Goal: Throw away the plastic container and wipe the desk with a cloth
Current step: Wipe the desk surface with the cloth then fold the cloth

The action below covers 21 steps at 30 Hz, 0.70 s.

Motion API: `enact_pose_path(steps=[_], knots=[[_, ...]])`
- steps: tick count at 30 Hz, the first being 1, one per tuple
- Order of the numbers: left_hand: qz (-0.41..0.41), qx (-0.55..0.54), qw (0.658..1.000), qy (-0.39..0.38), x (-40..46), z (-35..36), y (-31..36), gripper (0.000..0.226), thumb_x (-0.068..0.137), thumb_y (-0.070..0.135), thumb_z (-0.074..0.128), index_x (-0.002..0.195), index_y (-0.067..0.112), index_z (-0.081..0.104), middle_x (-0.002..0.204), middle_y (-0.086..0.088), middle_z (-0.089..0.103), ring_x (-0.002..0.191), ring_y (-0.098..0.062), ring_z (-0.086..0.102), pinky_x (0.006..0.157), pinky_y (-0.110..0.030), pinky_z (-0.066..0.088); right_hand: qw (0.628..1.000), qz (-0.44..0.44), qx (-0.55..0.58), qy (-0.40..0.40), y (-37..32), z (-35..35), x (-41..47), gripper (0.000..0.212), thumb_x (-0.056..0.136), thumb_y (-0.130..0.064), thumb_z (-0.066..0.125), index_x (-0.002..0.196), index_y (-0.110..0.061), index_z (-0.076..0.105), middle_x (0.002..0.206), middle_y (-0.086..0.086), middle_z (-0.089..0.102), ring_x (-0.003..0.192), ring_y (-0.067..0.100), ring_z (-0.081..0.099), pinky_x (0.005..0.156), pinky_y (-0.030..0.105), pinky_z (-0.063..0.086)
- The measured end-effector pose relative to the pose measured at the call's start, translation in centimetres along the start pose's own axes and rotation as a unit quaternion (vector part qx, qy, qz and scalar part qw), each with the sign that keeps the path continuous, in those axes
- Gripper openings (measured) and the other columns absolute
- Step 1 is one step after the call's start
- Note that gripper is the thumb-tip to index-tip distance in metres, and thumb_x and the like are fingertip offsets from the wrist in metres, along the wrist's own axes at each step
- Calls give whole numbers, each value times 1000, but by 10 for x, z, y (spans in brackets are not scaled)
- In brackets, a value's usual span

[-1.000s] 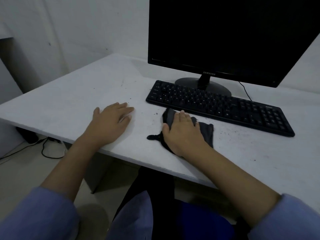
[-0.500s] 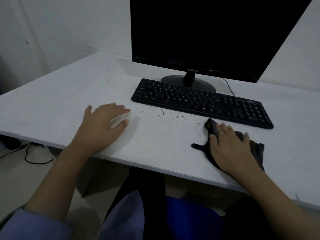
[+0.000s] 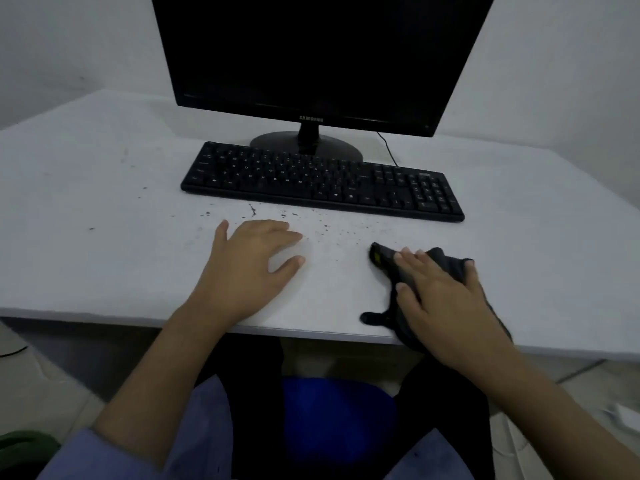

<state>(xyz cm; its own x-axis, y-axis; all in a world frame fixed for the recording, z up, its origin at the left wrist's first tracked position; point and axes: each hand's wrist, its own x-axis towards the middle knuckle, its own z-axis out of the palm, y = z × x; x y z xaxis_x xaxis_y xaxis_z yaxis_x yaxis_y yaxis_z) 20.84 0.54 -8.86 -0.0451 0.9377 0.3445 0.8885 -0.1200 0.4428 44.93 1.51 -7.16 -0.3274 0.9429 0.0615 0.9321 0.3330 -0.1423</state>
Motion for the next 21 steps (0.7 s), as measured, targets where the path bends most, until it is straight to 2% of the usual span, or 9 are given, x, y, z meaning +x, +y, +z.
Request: enact_pose_path(steps=[2, 5, 7, 9, 12, 16, 19, 21], knots=[[-7, 9, 1000, -8, 0, 2, -2, 38, 89, 44, 50, 126, 35, 54, 140, 14, 45, 135, -7, 30, 115, -48, -2, 999, 38, -24, 21, 23, -4, -5, 64, 85, -46, 8, 143, -25, 26, 153, -9, 25, 141, 5, 17, 115, 49, 6], [-8, 24, 999, -26, -1, 2, -3, 39, 89, 47, 47, 126, 36, 53, 141, 16, 42, 137, -5, 26, 114, -48, -6, 993, 115, -30, 16, 60, -9, -2, 52, 95, -34, 22, 143, -16, 27, 154, 0, 23, 142, 13, 17, 114, 52, 12], [-6, 22, 999, -28, -2, 3, -2, 38, 89, 46, 48, 125, 35, 54, 140, 15, 44, 136, -5, 27, 114, -47, -7, 988, 152, -17, -9, 78, -10, 11, 57, 92, -37, 16, 139, -7, 31, 153, 8, 25, 141, 22, 19, 112, 56, 15], [-8, 16, 1000, -22, -3, 3, 0, 37, 89, 43, 49, 124, 33, 55, 138, 14, 46, 134, -6, 30, 114, -46, -6, 987, 156, -33, -8, 88, -5, 27, 69, 82, -42, 5, 127, -2, 39, 143, 16, 32, 133, 30, 27, 106, 62, 24], [-7, 18, 1000, -13, -4, 4, 1, 35, 89, 41, 51, 123, 32, 57, 136, 13, 48, 132, -7, 32, 115, -46, -3, 987, 156, -31, 6, 83, 2, 50, 63, 85, -38, 7, 128, -3, 37, 141, 18, 33, 130, 32, 30, 104, 63, 26], [-9, 16, 1000, -8, -4, 4, 3, 33, 89, 39, 51, 121, 31, 58, 134, 13, 50, 131, -7, 34, 115, -46, -2, 994, 109, 8, 30, 41, 7, 62, 52, 94, -32, 19, 140, -9, 25, 151, 11, 26, 139, 26, 22, 110, 57, 18], [-13, 15, 1000, -9, -3, 4, 2, 32, 91, 33, 49, 122, 32, 57, 134, 14, 49, 131, -7, 33, 115, -45, -2, 999, 21, 25, 7, 3, 13, 56, 53, 96, -34, 18, 147, -18, 14, 157, 4, 14, 144, 19, 10, 115, 48, 8], [-15, 6, 1000, -8, -4, 4, 2, 33, 92, 23, 48, 123, 31, 58, 135, 12, 50, 131, -8, 34, 115, -45, -1, 998, -34, 47, -5, -8, 13, 43, 52, 97, -34, 21, 147, -23, 13, 157, -3, 9, 144, 12, 5, 116, 40, 2]])
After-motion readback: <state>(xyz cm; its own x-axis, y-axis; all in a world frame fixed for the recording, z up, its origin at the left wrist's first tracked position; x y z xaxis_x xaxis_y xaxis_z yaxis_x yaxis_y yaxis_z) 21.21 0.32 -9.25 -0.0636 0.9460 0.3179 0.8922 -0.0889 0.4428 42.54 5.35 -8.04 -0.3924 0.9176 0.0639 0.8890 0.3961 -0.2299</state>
